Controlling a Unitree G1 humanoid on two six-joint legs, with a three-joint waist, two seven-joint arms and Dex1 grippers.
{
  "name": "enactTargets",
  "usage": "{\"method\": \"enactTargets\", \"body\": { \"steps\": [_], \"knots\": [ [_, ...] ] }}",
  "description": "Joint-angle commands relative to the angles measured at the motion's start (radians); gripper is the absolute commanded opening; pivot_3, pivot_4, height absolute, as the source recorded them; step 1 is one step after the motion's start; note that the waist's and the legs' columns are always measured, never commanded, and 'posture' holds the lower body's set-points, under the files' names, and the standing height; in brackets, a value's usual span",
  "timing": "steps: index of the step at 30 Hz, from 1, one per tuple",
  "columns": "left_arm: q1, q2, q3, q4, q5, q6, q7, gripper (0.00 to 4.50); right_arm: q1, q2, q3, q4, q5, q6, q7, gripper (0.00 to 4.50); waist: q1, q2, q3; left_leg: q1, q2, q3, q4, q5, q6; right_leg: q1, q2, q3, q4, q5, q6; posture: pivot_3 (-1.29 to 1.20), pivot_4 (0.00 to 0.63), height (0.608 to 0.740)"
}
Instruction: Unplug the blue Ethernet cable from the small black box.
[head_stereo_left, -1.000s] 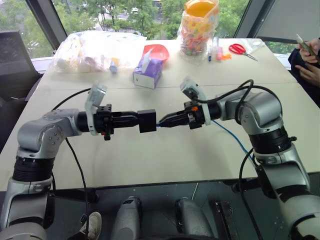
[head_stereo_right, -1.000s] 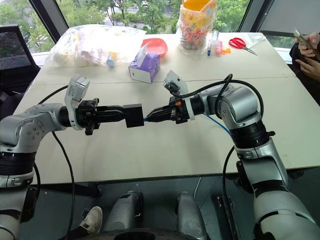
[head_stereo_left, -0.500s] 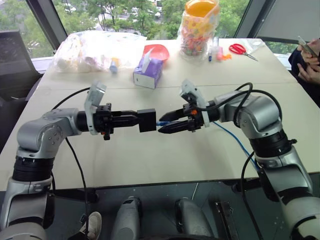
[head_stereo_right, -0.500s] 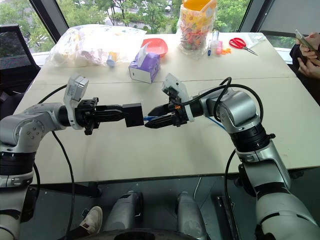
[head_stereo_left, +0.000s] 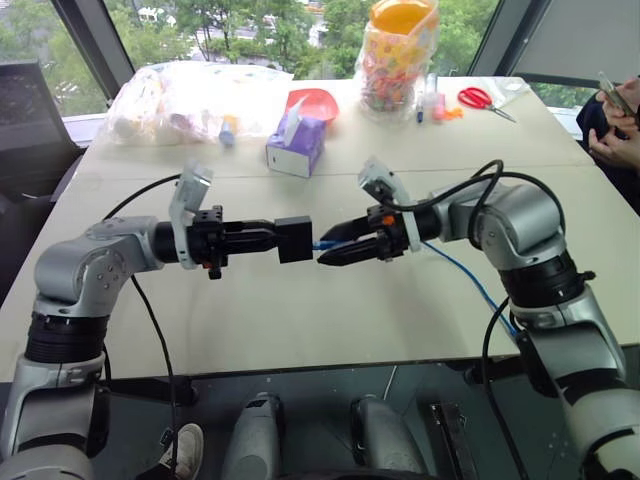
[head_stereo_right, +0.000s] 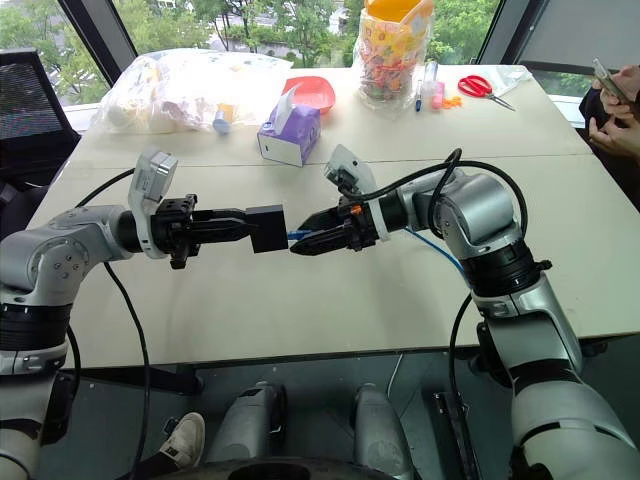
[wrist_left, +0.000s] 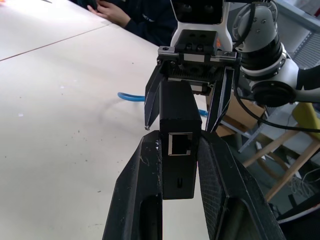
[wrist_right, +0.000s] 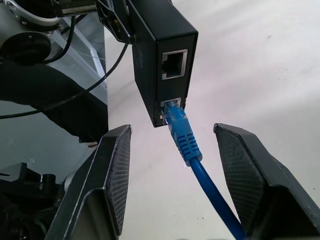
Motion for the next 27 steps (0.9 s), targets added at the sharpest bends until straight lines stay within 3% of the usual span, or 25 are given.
{"method": "enactTargets", "body": {
  "steps": [1, 7, 9, 13, 14, 27],
  "knots": [
    [-0.01, -0.002, 0.032, -0.039, -0.02, -0.007, 0.007, 0.42, -0.031, 0.001, -0.023, -0.005, 0.018, 0.002, 0.002, 2.69, 0.0, 0.0, 0.0, 0.0, 0.0, 0.0, 0.0, 0.0, 0.0, 0.0, 0.0, 0.0, 0.0, 0.0, 0.0, 0.0, 0.15, 0.735],
    [-0.013, -0.007, 0.031, -0.046, -0.023, -0.001, 0.016, 0.42, -0.039, 0.007, -0.02, -0.002, 0.02, 0.008, 0.0, 2.69, -0.001, 0.0, 0.0, 0.0, 0.0, 0.0, 0.0, 0.0, 0.0, 0.0, 0.0, 0.0, 0.0, 0.0, 0.0, 0.0, 0.15, 0.735],
    [-0.013, -0.008, 0.03, -0.047, -0.025, -0.001, 0.018, 0.42, -0.042, 0.01, -0.019, -0.002, 0.02, 0.008, -0.001, 2.19, 0.0, 0.0, 0.0, 0.0, 0.0, 0.0, 0.0, 0.0, 0.0, 0.0, 0.0, 0.0, 0.0, 0.0, 0.0, 0.0, 0.15, 0.735],
    [-0.009, -0.007, 0.028, -0.052, -0.024, -0.001, 0.018, 0.42, -0.047, 0.013, -0.019, 0.003, 0.02, 0.008, -0.003, 0.23, 0.0, 0.0, 0.0, 0.0, 0.0, 0.0, 0.0, 0.0, 0.0, 0.0, 0.0, 0.0, 0.0, 0.0, 0.0, 0.0, 0.15, 0.735],
    [-0.009, -0.007, 0.028, -0.053, -0.025, 0.0, 0.018, 0.42, -0.048, 0.013, -0.019, 0.004, 0.02, 0.007, -0.003, 0.04, 0.0, 0.0, 0.0, 0.0, 0.0, 0.0, 0.0, 0.0, 0.0, 0.0, 0.0, 0.0, 0.0, 0.0, 0.0, 0.0, 0.15, 0.735],
    [0.0, 0.006, 0.036, -0.082, -0.031, 0.011, 0.02, 0.42, -0.048, 0.005, -0.009, 0.027, 0.005, 0.002, -0.001, 0.04, 0.0, 0.0, 0.0, 0.0, 0.0, 0.0, 0.0, 0.0, 0.0, 0.0, 0.0, 0.0, 0.0, 0.0, 0.0, 0.0, 0.15, 0.735]
  ]
}}
